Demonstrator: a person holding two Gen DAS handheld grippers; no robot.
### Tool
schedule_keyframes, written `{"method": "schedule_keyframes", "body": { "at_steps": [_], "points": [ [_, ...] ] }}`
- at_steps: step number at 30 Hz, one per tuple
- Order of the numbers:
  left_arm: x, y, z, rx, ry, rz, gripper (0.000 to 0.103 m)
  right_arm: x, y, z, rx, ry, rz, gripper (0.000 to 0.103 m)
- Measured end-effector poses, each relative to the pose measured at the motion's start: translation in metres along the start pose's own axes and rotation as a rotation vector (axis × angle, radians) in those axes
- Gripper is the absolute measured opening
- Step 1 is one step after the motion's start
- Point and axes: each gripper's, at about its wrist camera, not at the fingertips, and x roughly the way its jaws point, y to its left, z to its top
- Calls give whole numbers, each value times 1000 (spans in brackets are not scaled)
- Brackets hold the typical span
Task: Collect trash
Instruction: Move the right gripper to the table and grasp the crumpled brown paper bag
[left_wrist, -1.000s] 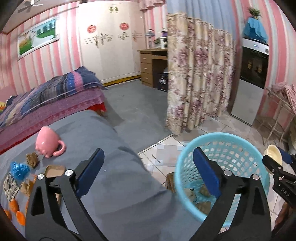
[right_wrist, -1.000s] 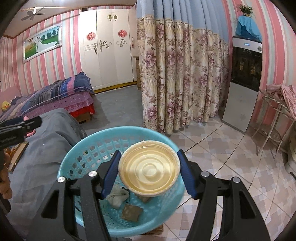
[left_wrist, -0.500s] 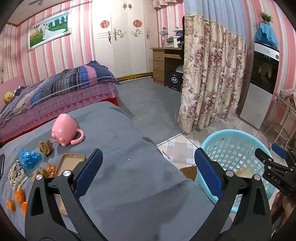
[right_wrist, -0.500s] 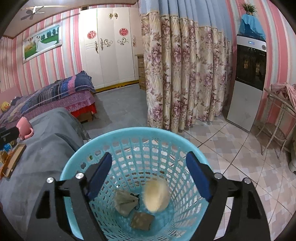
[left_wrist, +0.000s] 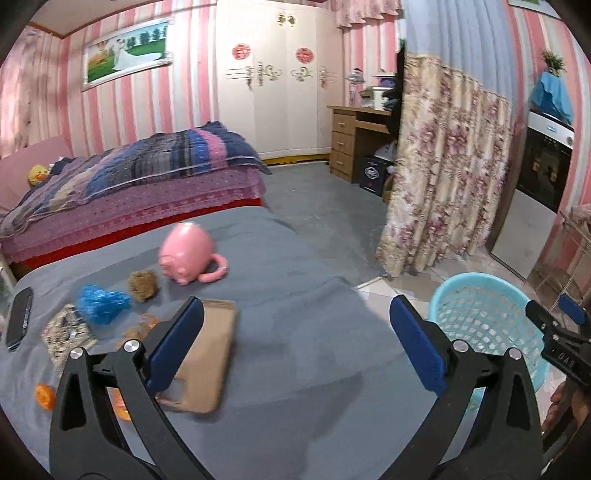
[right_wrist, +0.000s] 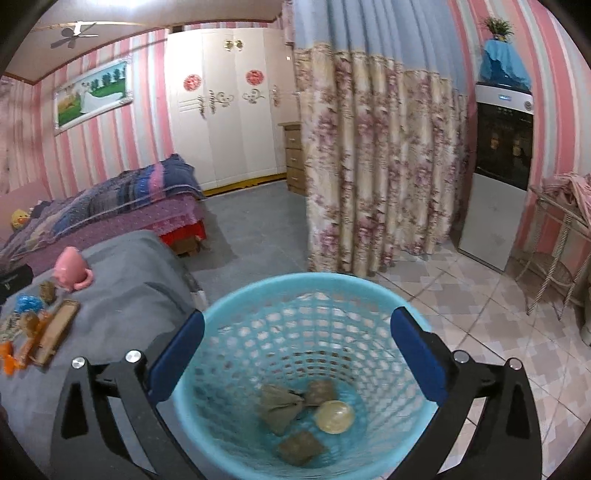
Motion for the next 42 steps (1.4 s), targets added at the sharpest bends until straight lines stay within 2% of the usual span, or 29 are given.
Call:
{"method": "schedule_keyframes", "body": {
  "at_steps": [6,12,16,20,24,29,31,33,37,39,40,41,42],
  "points": [
    [-18,72,-11,-47,12,108,97,-4,58,-4,-26,10,94,99],
    [-36,160,-34,-106,38,240,97,-4,122,-15,-82,37,186,98],
    [-45,223,-59,-168,76,321,97,-9,167,-20,-124,33,247,99],
    [-47,265,-86,-206,118,381,97,-13,203,-23,-156,19,303,98],
    [-46,300,-113,-258,151,402,97,-13,232,-28,-183,21,332,99],
    [-41,315,-133,-282,170,390,97,-8,261,-39,-225,26,321,99],
    [-37,317,-137,-287,178,375,96,-3,271,-44,-249,66,321,99],
    [-34,316,-138,-290,184,355,86,1,282,-49,-290,116,322,99],
    [-20,313,-137,-291,218,281,65,-3,297,-53,-334,83,331,99],
    [-17,307,-136,-266,220,261,46,-2,307,-54,-357,81,356,99],
    [-16,303,-135,-248,222,257,41,-1,312,-55,-365,82,372,99],
    [-15,300,-133,-234,223,255,31,0,319,-57,-374,78,390,99],
    [-15,297,-132,-219,221,277,25,0,325,-58,-387,73,403,99]
  ]
}}
